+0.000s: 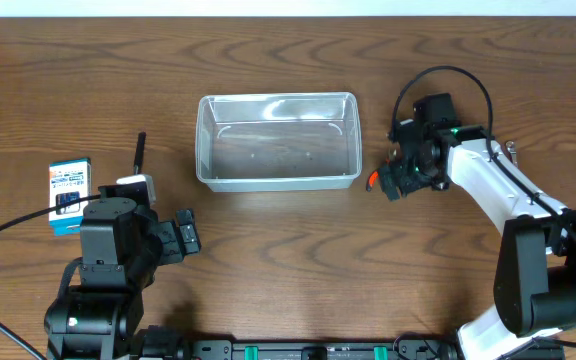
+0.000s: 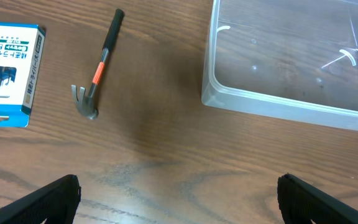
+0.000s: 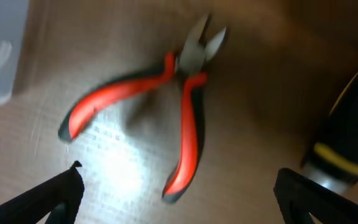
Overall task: Pack container
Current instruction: 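Move the right gripper over the red pliers and lower onto them, then close the right gripper on the red pliers handles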
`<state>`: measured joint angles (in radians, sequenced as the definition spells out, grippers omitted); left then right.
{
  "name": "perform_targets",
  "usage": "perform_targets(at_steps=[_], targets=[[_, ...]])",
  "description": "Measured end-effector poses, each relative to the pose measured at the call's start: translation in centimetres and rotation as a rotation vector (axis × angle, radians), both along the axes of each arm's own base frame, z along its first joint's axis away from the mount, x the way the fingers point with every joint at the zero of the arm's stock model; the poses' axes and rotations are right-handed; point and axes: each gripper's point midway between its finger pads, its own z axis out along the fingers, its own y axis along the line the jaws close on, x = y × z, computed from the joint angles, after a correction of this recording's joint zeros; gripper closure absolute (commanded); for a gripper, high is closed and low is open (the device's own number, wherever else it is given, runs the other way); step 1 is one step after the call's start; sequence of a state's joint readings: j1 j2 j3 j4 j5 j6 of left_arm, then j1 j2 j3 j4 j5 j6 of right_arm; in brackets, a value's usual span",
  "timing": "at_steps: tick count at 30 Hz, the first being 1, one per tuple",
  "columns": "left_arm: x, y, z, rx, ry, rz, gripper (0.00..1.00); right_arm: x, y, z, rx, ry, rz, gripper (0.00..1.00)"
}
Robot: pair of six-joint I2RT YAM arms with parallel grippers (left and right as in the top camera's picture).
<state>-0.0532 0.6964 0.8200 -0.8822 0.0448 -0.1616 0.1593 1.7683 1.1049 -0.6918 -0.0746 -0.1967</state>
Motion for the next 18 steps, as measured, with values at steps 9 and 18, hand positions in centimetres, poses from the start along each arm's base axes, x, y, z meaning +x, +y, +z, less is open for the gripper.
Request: perform_targets(at_steps=[9,18], targets=[[0.0,0.0,0.0,0.000,0.000,0.000,0.02,0.1,-0.1,-1.9,-0.014,0.028,0.044,0.01],[0.0,0.0,0.0,0.000,0.000,0.000,0.02,0.0,-0.6,-3.3,-0.039,0.062,0.049,0.04]])
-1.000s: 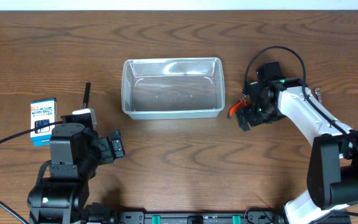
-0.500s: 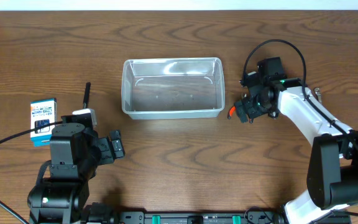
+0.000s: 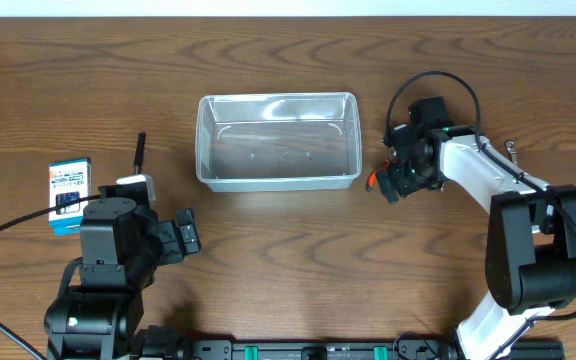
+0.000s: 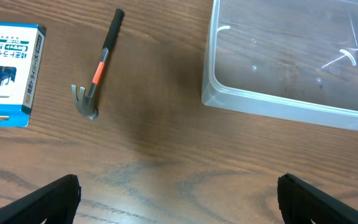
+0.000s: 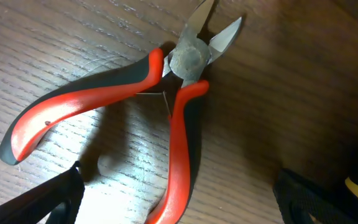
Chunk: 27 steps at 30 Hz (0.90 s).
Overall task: Pack container
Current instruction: 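Close the right gripper on the red pliers handles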
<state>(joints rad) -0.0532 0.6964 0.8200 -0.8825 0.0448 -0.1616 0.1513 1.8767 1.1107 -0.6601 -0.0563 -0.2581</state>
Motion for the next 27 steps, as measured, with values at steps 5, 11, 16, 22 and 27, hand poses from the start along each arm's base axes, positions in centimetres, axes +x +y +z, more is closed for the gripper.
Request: perform_targets(at_steps=[5,11,16,22,27], targets=[[0.00,0.00,0.00,0.000,0.000,0.000,0.02,0.23,-0.19,-0.03,-0.011,-0.009,0.002,0.16],[0.00,0.00,0.00,0.000,0.000,0.000,0.02,0.41,-0.14,-0.05,-0.008,-0.015,0.006,0.32],[0.00,0.00,0.00,0.000,0.000,0.000,0.02,0.45,-0.07,-0.04,-0.005,-0.017,0.009,0.56],[0.00,0.00,0.00,0.000,0.000,0.000,0.02,0.43,0.00,-0.03,0.001,-0.015,0.001,0.69],[0.00,0.00,0.00,0.000,0.000,0.000,0.02,0.42,0.04,-0.03,0.003,-0.015,0.000,0.83]])
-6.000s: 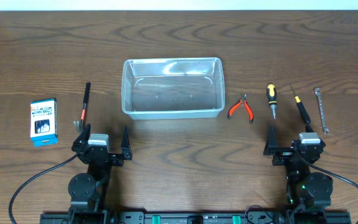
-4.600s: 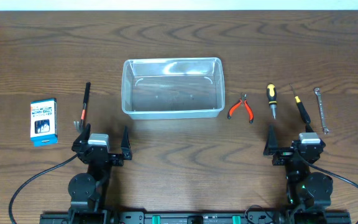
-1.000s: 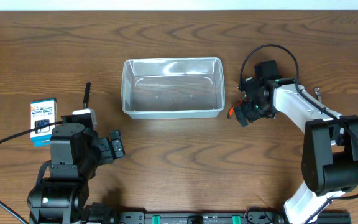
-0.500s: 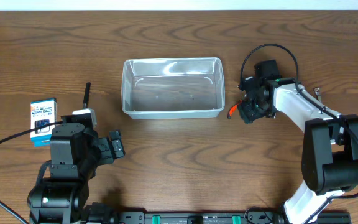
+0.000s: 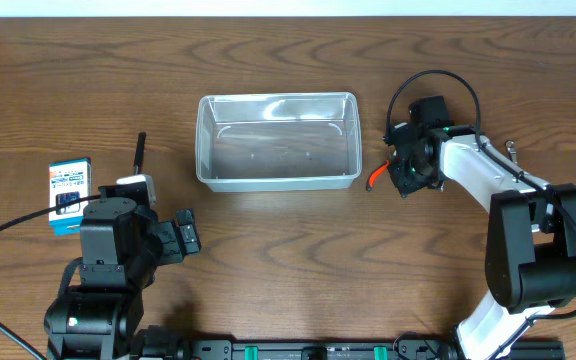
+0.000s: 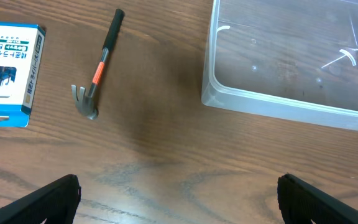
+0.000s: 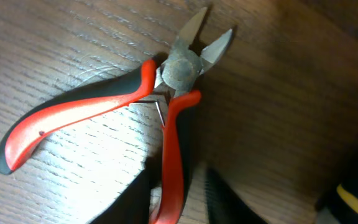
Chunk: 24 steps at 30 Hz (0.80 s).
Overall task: Pack container
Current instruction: 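Close the right gripper on the red pliers handles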
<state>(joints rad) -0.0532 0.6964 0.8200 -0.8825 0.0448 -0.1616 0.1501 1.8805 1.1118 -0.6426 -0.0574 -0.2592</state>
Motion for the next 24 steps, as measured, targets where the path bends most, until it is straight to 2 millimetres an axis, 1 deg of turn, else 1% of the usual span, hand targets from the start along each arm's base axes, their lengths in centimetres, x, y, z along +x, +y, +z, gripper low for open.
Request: perform_targets(at_steps=[1,6,10,16,24], targets=[[0.00,0.00,0.00,0.000,0.000,0.000,0.02,-0.04,0.05,0.00,0.004,0.002,-0.004,0.86],[0.00,0.00,0.00,0.000,0.000,0.000,0.02,-0.11,0.18,0.01,0.012,0.006,-0.008,0.92],[0.00,0.00,0.00,0.000,0.000,0.000,0.02,-0.09,0.18,0.02,0.012,0.006,-0.008,0.99],[0.00,0.00,0.00,0.000,0.000,0.000,0.02,-0.07,0.19,0.04,0.014,0.006,-0.018,0.99],[0.00,0.00,0.00,0.000,0.000,0.000,0.02,0.17,0.22,0.23,0.025,0.020,-0.098,0.99]])
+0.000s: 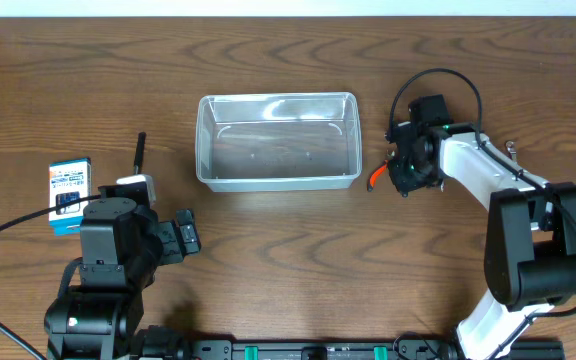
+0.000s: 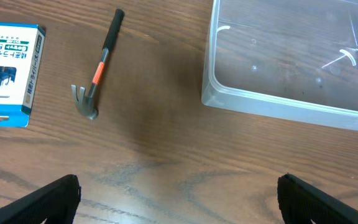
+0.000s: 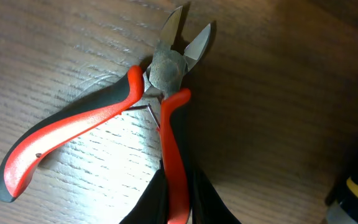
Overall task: Pack container
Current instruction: 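Close the right gripper on the red pliers handles, then carry the pliers into the container and open the right gripper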
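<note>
Red-and-black cutting pliers (image 3: pixel 160 68) lie on the wood just right of the clear plastic container (image 1: pixel 278 178); in the overhead view only a red handle of the pliers (image 1: pixel 374 178) shows. My right gripper (image 3: pixel 178 202) is shut on one of their red handles, its dark fingers (image 3: pixel 201 196) pressed against both sides; from overhead the right gripper (image 1: pixel 404 174) covers the rest of the tool. My left gripper (image 2: pixel 179 199) stands open over bare wood in front of the container (image 2: pixel 278 102), holding nothing.
A small claw hammer (image 2: pixel 98 68) and a blue-and-white box (image 2: pixel 8 71) lie to the left of the container; overhead they show as hammer (image 1: pixel 139 152) and box (image 1: pixel 69 182). A black-and-yellow tool handle lies just right of the pliers.
The right gripper's fingers, which stood a little apart on either side of the pliers' handle, now press on it. The pliers sit slightly further left in the wrist view. The left arm has not moved.
My right gripper first hung open above the pliers beside the container. It then stood lower, still open, with the pliers filling its view. After that its fingers were on either side of one handle, and now they are shut on it. The left arm stayed still throughout.
</note>
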`<state>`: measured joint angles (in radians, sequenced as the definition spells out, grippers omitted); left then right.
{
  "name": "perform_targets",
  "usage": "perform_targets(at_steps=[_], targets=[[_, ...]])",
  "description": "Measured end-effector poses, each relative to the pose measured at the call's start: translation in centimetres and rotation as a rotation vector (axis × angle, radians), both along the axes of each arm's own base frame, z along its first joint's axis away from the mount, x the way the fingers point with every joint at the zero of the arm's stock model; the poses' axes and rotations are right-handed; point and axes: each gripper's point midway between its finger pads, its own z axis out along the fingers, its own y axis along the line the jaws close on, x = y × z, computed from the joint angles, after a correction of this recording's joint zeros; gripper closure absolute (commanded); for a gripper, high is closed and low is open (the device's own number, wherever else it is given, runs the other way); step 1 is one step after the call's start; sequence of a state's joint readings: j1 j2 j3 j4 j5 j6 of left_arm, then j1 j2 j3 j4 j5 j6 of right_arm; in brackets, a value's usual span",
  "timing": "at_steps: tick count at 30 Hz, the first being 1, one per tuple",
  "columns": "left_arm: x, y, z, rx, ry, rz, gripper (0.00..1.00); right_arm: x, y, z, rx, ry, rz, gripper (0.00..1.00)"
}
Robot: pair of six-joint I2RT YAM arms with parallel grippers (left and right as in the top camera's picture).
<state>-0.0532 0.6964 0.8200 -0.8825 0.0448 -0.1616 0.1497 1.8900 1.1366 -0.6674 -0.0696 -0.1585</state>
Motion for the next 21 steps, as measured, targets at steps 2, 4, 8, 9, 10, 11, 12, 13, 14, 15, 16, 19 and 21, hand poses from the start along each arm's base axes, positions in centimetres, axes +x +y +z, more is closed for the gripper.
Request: perform_targets(at_steps=[2,4,8,9,10,11,12,13,14,15,16,19,21], targets=[[0.0,0.0,0.0,0.000,0.000,0.000,0.02,0.2,-0.1,0.6,0.005,0.013,-0.033,0.99],[0.0,0.0,0.0,0.000,0.001,0.000,0.02,1.0,-0.1,1.9,0.007,0.009,-0.055,0.99],[0.0,0.0,0.0,0.000,0.000,0.000,0.02,4.2,0.1,7.2,-0.007,-0.092,-0.082,0.99],[0.0,0.0,0.0,0.000,0.001,0.000,0.02,5.2,0.4,9.4,-0.012,-0.151,-0.084,0.99],[0.0,0.0,0.0,0.000,0.002,0.000,0.02,5.9,0.6,11.0,-0.016,-0.196,-0.084,0.99],[0.0,0.0,0.0,0.000,0.001,0.000,0.02,6.6,0.9,13.1,-0.019,-0.252,-0.081,0.99],[0.0,0.0,0.0,0.000,0.001,0.000,0.02,7.1,1.4,15.3,-0.019,-0.311,-0.075,0.99],[0.0,0.0,0.0,0.000,0.002,0.000,0.02,7.6,2.1,17.6,-0.014,-0.372,-0.062,0.99],[0.0,0.0,0.0,0.000,0.001,0.000,0.02,7.7,2.9,19.4,-0.009,-0.419,-0.045,0.99],[0.0,0.0,0.0,0.000,0.001,0.000,0.02,7.7,4.0,21.3,0.000,-0.467,-0.013,0.99],[0.0,0.0,0.0,0.000,0.002,0.000,0.02,7.5,5.1,22.5,0.007,-0.495,0.027,0.99],[0.0,0.0,0.0,0.000,0.001,0.000,0.02,5.8,9.0,23.2,0.022,-0.505,0.217,0.99],[0.0,0.0,0.0,0.000,0.001,0.000,0.02,4.6,11.5,22.2,0.028,-0.472,0.351,0.99]])
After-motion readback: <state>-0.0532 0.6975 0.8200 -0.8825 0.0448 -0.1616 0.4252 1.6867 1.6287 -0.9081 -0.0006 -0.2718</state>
